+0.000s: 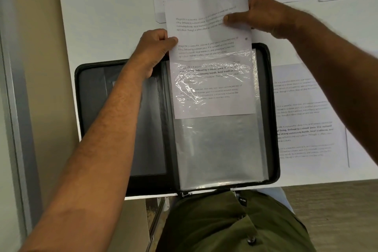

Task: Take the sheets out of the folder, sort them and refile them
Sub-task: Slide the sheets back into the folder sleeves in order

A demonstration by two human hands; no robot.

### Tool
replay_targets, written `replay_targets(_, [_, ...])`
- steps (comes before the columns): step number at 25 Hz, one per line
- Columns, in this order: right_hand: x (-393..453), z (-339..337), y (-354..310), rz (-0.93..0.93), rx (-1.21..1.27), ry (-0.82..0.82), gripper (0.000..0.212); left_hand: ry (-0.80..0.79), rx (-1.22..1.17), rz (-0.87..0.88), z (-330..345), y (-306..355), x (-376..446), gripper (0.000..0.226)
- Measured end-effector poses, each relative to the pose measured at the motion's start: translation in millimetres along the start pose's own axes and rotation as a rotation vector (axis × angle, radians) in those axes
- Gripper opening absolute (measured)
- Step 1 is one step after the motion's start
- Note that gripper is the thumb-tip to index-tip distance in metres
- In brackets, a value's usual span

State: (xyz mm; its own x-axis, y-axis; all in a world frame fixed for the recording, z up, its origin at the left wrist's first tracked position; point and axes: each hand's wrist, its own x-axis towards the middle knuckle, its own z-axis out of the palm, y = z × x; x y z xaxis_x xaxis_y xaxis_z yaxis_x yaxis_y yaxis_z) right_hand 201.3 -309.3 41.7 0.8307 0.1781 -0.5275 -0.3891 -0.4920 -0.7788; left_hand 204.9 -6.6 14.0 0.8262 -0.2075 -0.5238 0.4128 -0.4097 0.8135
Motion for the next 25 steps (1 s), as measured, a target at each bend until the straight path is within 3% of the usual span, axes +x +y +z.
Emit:
replay_targets(3, [4.2, -1.3, 1.9, 0.017, -0.046, 0.007, 0.044, -0.038, 0.018, 0.008, -0.7, 4.3, -3.4, 0.038])
replay_targets(6, [5.7, -3.4, 0.7, 0.031, -0.105, -0.045, 0.045, -0.038, -0.022, -0.011, 0.0, 2.9, -1.1, 0.018])
replay_targets(10, [5.2, -5.4, -3.2, 0.065, -0.161, -0.149, 0.063, 0.022, -0.055, 0.000, 5.8, 3.3, 1.3, 0.010])
replay_targets(15, [12.2, -11.8, -9.4, 0.030, -0.196, -0.066, 0.038, 0.010, -0.042, -0.028, 1.3, 1.1, 1.3, 0.026])
replay_targets(18, [12.5, -13.4, -21.7, -0.013, -0.223, -0.052, 0.019, -0.053, -0.001, -0.008, -0.6, 3.1, 0.4, 0.025])
replay_targets(25, [22.4, 1.2, -35.8, -0.056, -0.352, -0.048, 0.021, -0.152, 0.073, -0.035, -1.5, 4.2, 2.6, 0.020])
